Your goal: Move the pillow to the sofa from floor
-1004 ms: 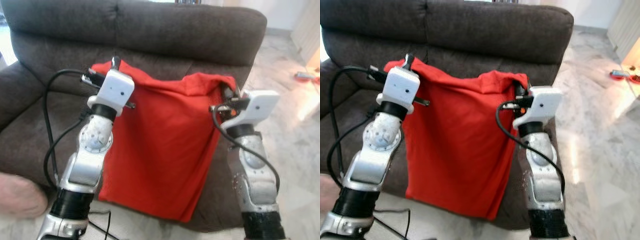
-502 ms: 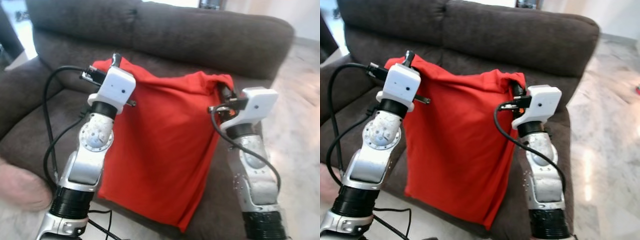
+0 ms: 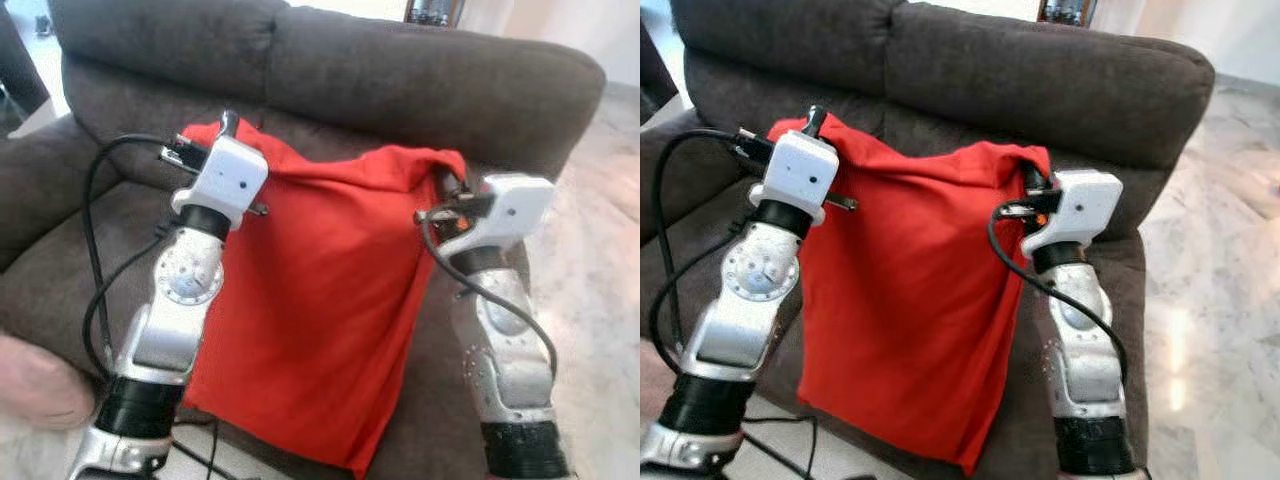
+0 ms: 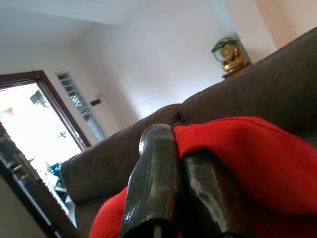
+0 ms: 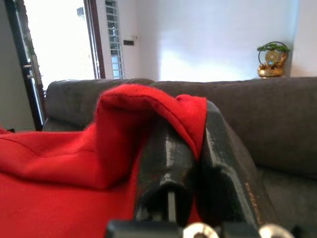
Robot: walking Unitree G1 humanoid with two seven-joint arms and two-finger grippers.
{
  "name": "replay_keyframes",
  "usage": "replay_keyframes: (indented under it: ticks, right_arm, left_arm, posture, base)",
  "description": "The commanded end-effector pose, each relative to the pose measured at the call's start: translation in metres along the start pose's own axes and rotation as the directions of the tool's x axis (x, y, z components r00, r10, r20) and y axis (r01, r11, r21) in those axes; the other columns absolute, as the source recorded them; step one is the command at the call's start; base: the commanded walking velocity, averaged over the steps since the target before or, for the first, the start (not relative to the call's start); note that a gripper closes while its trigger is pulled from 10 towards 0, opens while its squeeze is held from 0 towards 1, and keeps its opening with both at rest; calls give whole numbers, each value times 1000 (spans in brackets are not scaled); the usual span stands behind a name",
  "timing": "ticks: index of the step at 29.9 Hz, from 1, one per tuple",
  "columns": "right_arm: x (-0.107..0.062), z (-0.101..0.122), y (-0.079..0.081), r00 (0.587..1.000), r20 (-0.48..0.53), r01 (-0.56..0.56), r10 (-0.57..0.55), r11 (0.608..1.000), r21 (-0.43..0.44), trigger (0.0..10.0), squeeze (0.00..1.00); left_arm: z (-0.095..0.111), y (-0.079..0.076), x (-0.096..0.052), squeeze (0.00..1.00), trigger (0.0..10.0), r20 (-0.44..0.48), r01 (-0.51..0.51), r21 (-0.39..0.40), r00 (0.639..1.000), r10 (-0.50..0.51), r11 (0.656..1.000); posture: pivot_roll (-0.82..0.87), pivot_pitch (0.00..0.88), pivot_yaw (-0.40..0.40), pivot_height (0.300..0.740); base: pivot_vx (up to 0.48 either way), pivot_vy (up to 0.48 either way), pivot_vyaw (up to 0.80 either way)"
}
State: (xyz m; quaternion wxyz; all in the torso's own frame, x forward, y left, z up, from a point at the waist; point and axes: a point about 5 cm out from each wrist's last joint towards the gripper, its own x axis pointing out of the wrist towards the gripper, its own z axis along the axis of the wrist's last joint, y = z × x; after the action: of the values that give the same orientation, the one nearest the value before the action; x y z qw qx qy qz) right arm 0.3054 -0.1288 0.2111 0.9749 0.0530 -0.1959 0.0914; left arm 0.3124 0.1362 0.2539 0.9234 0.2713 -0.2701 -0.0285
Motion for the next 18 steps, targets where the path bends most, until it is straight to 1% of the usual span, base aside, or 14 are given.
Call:
replay_keyframes:
  ticks: [1, 2, 3, 4, 6, 8, 18]
  right_arm:
    - [1, 8, -8, 999, 37, 28, -27, 1000, -13, 10000, 0]
    - [1, 7, -9, 999, 33, 35, -34, 999, -13, 10000, 0]
    - [1, 4, -10, 999, 19, 49, -49, 999, -14, 10000, 0]
    - [0, 3, -11, 998, 11, 55, -55, 998, -16, 10000, 0]
    - [0, 1, -12, 998, 1, 58, -58, 998, -18, 10000, 0]
    - [-1, 0, -12, 998, -5, 60, -60, 998, -19, 10000, 0]
    - [-4, -8, -15, 996, -51, 70, -72, 997, -39, 10000, 0]
  left_arm:
    - [15, -8, 3, 0, 10000, 55, 46, -33, 998, -45, 998]
    - [10, -13, 2, 0, 10000, 28, 83, -42, 996, -82, 996]
    - [2, -22, -2, 0, 10000, -3, 153, -46, 988, -153, 987]
    - [-2, -26, -5, 0, 10000, -19, 178, -45, 984, -179, 983]
    - [-8, -28, -9, 0, 10000, -52, 182, -58, 981, -185, 982]
    - [-10, -28, -10, 0, 10000, -61, 188, -56, 980, -191, 981]
    - [-12, -32, -11, 0, 10000, -77, 227, -39, 970, -229, 973]
  posture:
    - [134, 58, -32, 740]
    - [134, 58, -32, 740]
    - [134, 59, -32, 740]
    - [134, 61, -32, 740]
    - [133, 61, -32, 740]
    - [134, 62, -32, 740]
    - [133, 62, -33, 740]
  base:
    - [0, 0, 0]
    - [0, 0, 0]
    - [0, 0, 0]
    - [0, 0, 0]
    - [0, 0, 0]
    - [0, 0, 0]
    - [0, 0, 0]
